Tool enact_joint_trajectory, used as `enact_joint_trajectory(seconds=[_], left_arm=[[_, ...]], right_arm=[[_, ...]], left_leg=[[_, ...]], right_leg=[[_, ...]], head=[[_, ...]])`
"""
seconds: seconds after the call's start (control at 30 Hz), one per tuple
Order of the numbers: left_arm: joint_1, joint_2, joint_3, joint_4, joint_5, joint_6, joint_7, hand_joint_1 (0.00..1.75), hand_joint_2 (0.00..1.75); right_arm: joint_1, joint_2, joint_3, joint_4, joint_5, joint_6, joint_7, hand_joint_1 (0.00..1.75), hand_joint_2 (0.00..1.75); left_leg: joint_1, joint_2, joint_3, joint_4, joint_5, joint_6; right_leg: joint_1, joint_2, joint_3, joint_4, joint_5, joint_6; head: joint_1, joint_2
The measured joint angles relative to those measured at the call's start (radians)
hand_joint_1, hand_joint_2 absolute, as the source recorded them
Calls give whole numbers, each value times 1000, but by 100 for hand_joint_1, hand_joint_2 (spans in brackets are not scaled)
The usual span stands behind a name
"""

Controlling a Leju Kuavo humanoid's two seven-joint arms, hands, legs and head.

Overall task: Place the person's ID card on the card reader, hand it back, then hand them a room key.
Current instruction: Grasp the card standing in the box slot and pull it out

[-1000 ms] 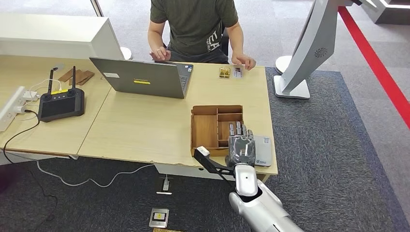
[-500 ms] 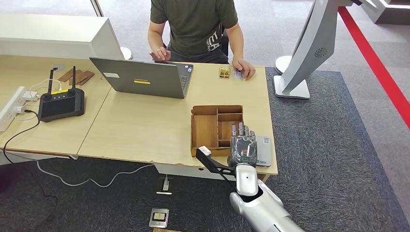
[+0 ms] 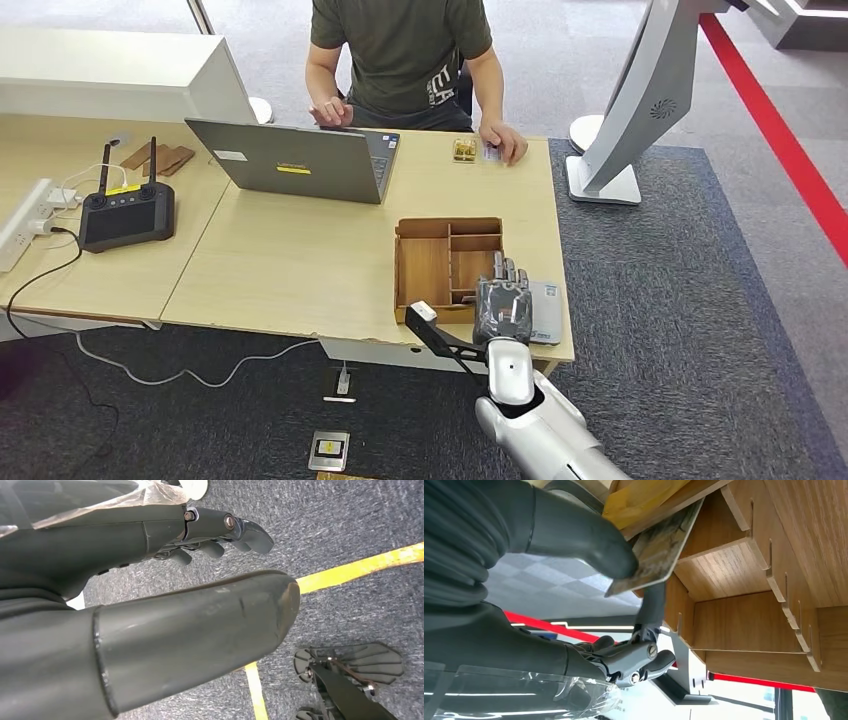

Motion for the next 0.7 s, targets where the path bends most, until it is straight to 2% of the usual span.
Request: enact_joint_trajectory(seconds=[0.7], left_arm=[[1, 0, -11, 0, 0, -1, 18, 0, 0]], right_arm=[[-2, 1, 3, -24, 16, -19, -6, 175, 175]], left_leg=[[0, 0, 0, 0, 0, 0]], right_leg=[[0, 0, 0, 0, 0, 0]], head=[[0, 0]])
